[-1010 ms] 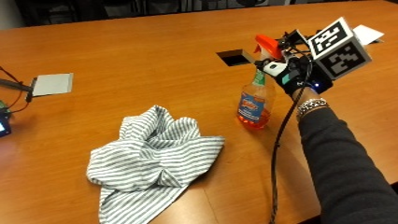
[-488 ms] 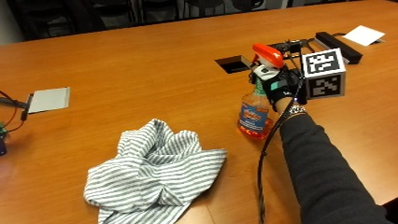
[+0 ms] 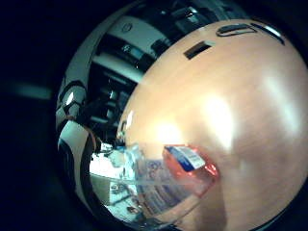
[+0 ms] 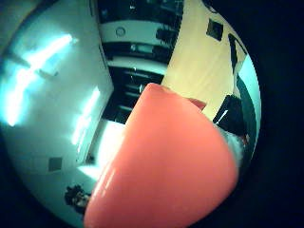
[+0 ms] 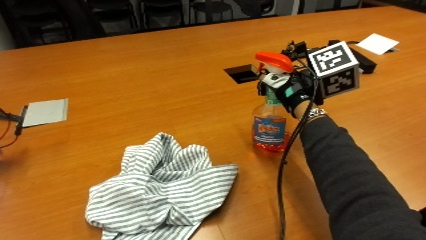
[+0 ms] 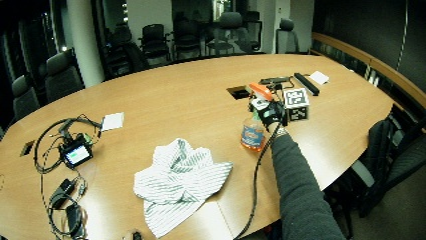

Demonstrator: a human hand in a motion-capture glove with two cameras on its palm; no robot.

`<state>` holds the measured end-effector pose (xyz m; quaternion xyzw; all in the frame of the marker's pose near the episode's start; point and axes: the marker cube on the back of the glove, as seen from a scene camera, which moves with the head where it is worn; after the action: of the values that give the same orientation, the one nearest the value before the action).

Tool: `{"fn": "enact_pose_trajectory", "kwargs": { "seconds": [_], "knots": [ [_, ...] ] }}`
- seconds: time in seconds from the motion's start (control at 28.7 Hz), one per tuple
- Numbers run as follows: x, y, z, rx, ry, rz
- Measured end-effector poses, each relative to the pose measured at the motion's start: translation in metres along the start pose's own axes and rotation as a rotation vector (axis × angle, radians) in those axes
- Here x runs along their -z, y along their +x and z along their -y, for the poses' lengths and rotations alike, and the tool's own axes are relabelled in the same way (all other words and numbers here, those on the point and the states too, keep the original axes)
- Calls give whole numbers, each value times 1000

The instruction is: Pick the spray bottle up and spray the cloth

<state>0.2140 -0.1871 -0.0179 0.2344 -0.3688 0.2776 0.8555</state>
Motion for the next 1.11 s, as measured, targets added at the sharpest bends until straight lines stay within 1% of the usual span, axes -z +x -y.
{"fn": "enact_pose_trajectory", "kwargs": {
  "seconds": [0.28, 0.45, 0.52, 0.7, 0.84, 1.01, 1.11],
  "knots": [
    [-6, -63, -7, 141, -388, -332],
    [-12, -103, -34, 156, -581, -471],
    [-13, -113, -37, 160, -634, -529],
    [-19, -123, -23, 176, -706, -728],
    [-30, -128, -39, 150, -818, -871],
    [-66, -127, -68, 155, -953, -1181],
    [-84, -114, -82, 142, -1017, -1296]
  ]
}}
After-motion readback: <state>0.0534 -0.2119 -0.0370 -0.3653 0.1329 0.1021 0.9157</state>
